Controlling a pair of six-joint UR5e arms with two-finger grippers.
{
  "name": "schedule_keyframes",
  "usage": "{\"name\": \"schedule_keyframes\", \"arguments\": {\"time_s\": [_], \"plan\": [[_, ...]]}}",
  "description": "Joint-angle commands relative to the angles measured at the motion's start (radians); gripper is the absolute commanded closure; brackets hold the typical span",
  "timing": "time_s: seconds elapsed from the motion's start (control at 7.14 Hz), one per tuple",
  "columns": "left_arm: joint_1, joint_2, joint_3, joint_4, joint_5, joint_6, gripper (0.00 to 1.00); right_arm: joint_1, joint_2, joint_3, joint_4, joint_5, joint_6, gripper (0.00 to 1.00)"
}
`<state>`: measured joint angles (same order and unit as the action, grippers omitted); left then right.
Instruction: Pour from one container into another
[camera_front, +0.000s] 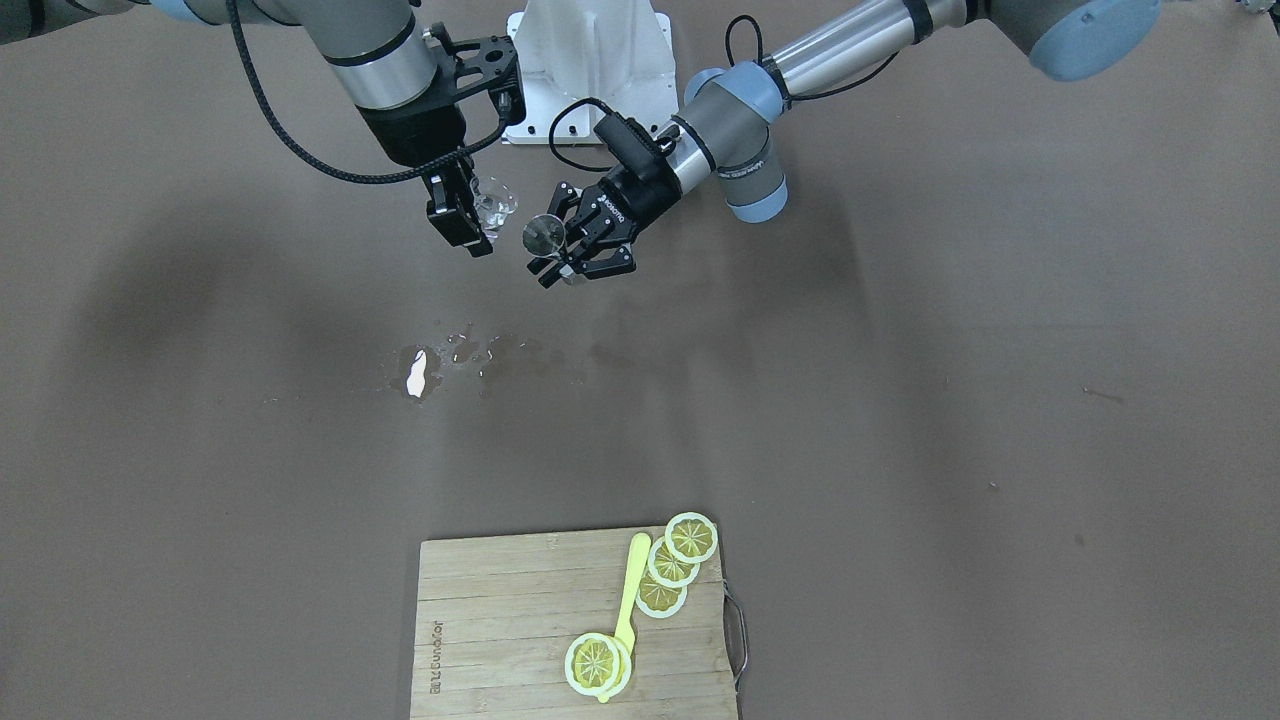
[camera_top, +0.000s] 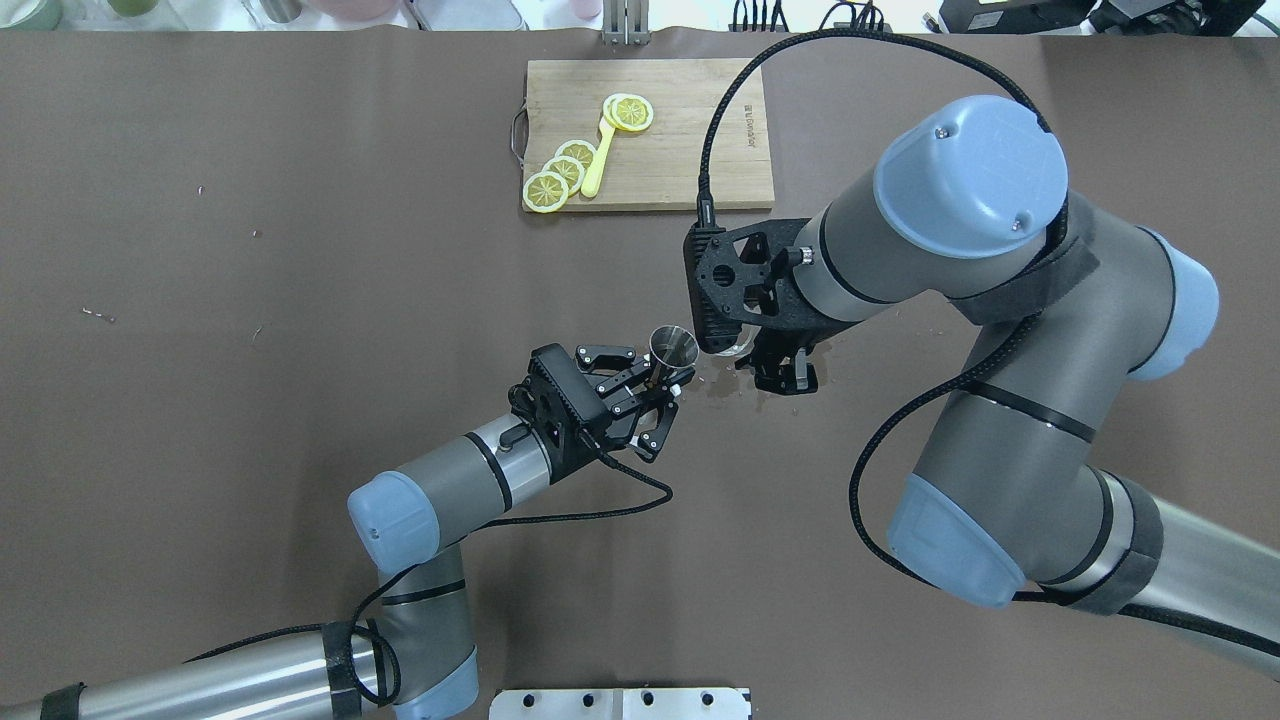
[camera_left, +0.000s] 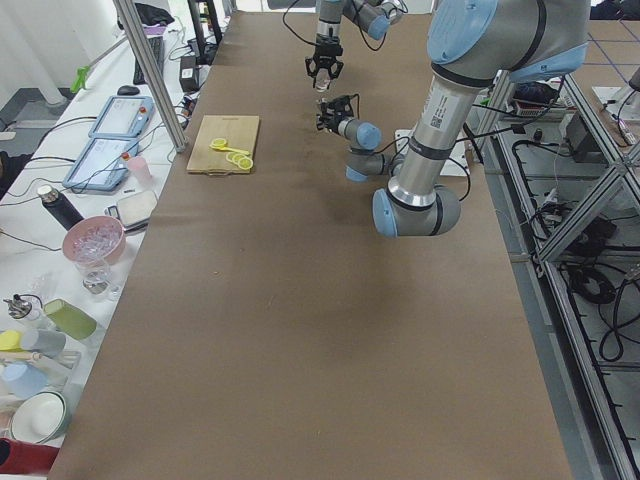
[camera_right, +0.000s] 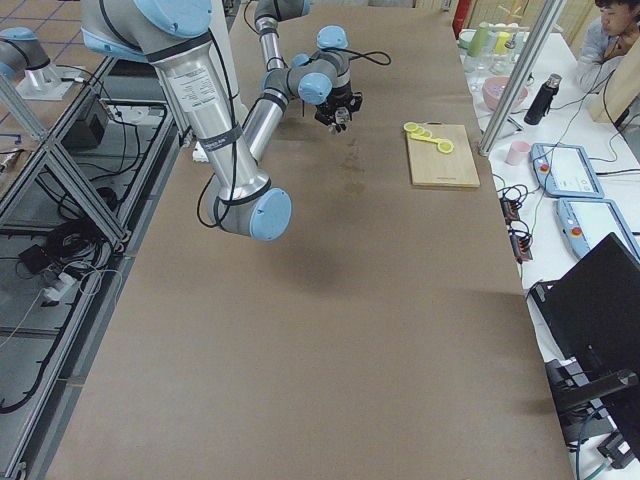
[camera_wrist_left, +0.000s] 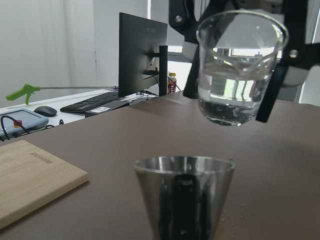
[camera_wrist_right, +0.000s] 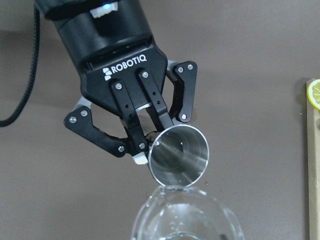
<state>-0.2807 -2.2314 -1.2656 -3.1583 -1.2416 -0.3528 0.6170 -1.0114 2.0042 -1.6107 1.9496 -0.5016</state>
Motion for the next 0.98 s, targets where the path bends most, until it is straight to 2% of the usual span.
{"name": "schedule_keyframes", "arguments": {"time_s": [0.0, 0.84], "plan": [[0.0, 0.001, 0.002, 0.0, 0.001, 0.0, 1.0, -0.02, 0.014, -0.01, -0.027, -0.029, 0.0, 1.0], [0.0, 0.007, 0.002, -0.002, -0.001, 0.0, 1.0, -0.031, 0.048, -0.013, -0.112, -0.089, -0.026, 1.0]]}}
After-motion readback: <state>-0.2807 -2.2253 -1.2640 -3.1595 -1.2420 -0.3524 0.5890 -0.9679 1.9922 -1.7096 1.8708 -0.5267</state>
